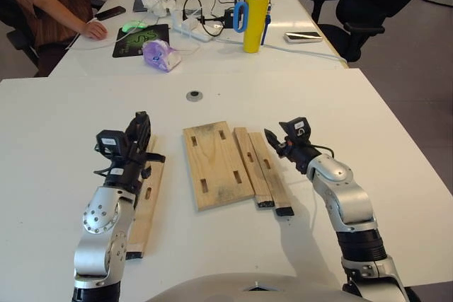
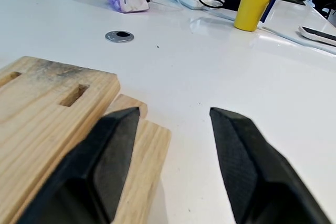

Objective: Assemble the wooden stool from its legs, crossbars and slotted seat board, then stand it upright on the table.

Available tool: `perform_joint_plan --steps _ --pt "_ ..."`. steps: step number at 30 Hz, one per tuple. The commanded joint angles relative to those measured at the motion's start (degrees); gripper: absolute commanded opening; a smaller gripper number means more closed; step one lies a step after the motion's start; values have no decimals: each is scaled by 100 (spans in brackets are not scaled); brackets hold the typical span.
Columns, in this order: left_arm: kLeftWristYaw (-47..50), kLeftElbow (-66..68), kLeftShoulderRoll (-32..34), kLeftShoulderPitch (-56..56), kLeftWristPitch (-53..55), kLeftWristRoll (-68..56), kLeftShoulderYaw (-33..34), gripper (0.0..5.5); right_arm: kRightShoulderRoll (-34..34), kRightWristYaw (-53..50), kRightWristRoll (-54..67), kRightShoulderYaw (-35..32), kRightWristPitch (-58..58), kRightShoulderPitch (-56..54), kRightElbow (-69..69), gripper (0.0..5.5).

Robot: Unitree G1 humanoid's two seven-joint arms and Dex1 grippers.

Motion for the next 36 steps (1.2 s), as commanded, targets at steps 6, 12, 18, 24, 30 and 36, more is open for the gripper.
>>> perform_joint_plan --steps 6,12,18,24,30,36 --pt "1029 875 -927 -2170 1775 -2653 636 44 126 1344 1254 898 770 -250 -1356 247" --pt "1231 1003 -1036 -2467 1938 -2766 599 44 440 1203 1540 1093 1299 -587 -1419 247" --pt "1208 1222 -1094 -2601 2117 -2773 485 44 1003 1169 2531 864 1808 -657 -1686 229" --pt "1117 1224 -1050 -2636 2459 -2788 304 44 1028 1133 2869 833 1977 -897 -1497 134" --pt "1185 1115 -1095 -2748 2645 -2943 299 44 925 1116 2727 1077 2039 -797 -1302 57" --pt "1291 914 -1138 -2779 2869 -3144 293 44 901 856 2503 1191 2072 -804 -1052 55"
